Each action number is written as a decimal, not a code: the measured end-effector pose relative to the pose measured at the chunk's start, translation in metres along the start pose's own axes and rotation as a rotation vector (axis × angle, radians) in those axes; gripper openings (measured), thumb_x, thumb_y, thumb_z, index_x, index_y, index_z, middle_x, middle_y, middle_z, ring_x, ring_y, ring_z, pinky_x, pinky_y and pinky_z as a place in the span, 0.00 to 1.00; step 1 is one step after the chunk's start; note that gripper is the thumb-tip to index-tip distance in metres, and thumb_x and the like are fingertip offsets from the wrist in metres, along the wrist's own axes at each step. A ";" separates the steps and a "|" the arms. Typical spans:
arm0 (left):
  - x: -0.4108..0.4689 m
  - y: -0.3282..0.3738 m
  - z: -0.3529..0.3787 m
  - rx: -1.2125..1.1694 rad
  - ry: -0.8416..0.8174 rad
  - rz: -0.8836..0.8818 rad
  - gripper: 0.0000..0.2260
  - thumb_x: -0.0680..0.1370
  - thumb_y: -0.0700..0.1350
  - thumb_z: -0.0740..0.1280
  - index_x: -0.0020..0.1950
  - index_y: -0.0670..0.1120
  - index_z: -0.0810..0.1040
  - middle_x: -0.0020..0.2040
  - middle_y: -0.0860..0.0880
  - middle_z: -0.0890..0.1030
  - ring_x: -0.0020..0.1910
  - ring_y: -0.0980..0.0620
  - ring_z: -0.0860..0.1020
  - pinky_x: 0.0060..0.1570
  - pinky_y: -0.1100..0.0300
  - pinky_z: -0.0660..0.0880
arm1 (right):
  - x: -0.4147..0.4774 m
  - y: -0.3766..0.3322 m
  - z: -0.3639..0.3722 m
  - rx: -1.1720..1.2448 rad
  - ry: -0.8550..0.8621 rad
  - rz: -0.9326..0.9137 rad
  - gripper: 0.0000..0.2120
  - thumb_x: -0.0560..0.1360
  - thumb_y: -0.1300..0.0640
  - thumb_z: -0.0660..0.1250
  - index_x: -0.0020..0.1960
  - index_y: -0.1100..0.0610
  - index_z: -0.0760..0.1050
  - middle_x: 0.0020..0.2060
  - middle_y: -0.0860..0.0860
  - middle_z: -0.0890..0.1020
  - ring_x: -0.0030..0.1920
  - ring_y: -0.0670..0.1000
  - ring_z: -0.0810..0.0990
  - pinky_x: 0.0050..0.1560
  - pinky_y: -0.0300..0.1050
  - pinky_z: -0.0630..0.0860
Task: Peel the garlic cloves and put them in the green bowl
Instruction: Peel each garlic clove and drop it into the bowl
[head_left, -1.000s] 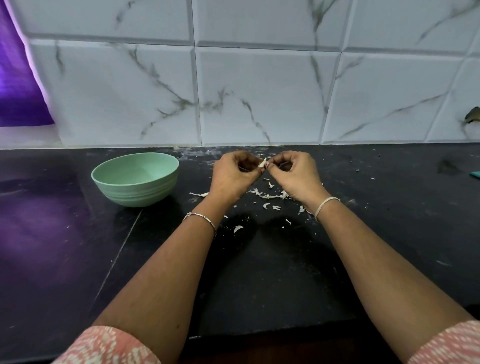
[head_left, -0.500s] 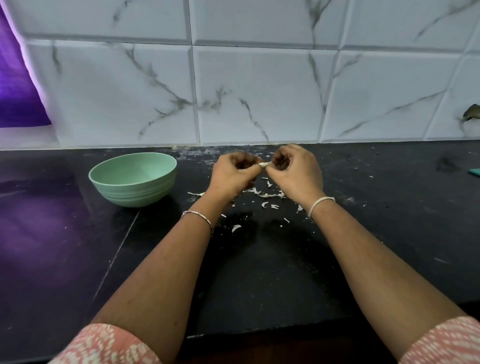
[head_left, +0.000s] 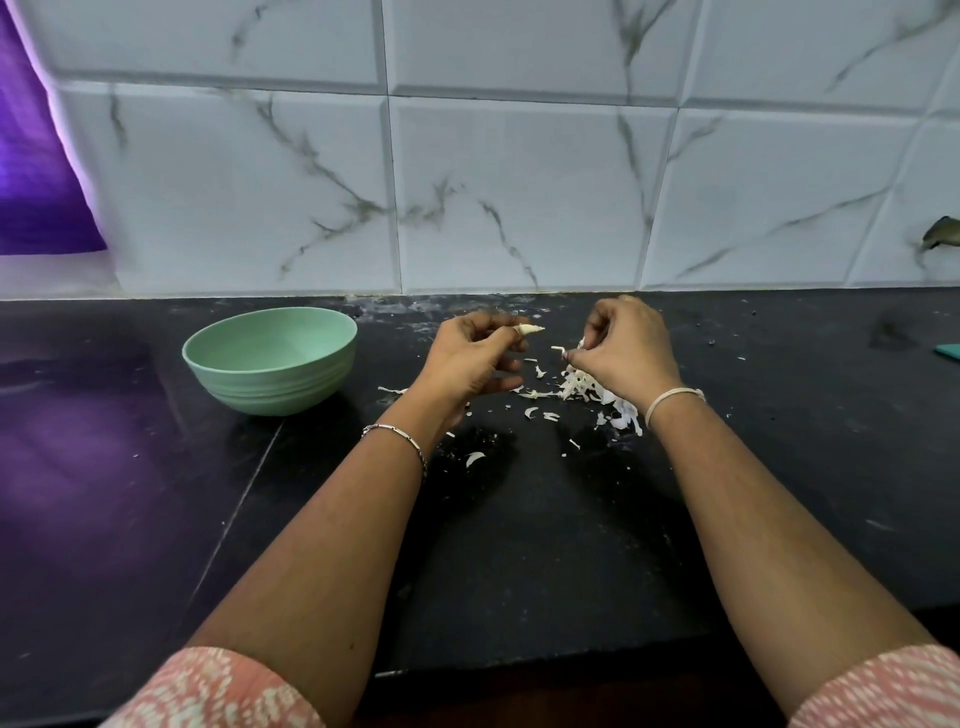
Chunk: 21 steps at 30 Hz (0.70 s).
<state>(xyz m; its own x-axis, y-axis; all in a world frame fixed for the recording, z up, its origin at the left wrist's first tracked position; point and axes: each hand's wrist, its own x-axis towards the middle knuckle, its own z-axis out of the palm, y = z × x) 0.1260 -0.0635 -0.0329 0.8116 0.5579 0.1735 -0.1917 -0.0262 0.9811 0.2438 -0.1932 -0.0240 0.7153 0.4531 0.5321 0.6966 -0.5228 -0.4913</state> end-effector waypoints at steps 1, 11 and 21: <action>0.000 -0.001 0.000 -0.002 -0.003 0.000 0.04 0.79 0.39 0.66 0.51 0.44 0.81 0.38 0.49 0.81 0.32 0.55 0.76 0.36 0.59 0.81 | 0.001 0.000 0.001 0.052 -0.013 -0.014 0.14 0.65 0.60 0.77 0.33 0.50 0.71 0.40 0.50 0.79 0.41 0.52 0.78 0.40 0.39 0.67; 0.001 -0.005 0.000 0.047 -0.006 0.026 0.05 0.76 0.39 0.71 0.51 0.41 0.82 0.38 0.48 0.82 0.32 0.57 0.78 0.34 0.63 0.79 | -0.003 -0.012 0.011 0.231 -0.059 -0.173 0.06 0.76 0.63 0.68 0.49 0.56 0.82 0.41 0.49 0.81 0.35 0.41 0.74 0.37 0.27 0.67; 0.005 -0.008 0.000 0.125 0.069 0.073 0.09 0.72 0.38 0.75 0.51 0.37 0.82 0.32 0.49 0.80 0.28 0.56 0.76 0.34 0.61 0.78 | -0.003 -0.013 0.014 0.245 -0.108 -0.117 0.05 0.76 0.60 0.68 0.48 0.53 0.81 0.41 0.46 0.82 0.38 0.39 0.75 0.46 0.40 0.73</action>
<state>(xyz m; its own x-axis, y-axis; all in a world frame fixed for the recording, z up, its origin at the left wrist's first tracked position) 0.1318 -0.0604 -0.0395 0.7575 0.6060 0.2428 -0.1755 -0.1691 0.9698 0.2327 -0.1779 -0.0285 0.6218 0.5814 0.5247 0.7579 -0.2782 -0.5900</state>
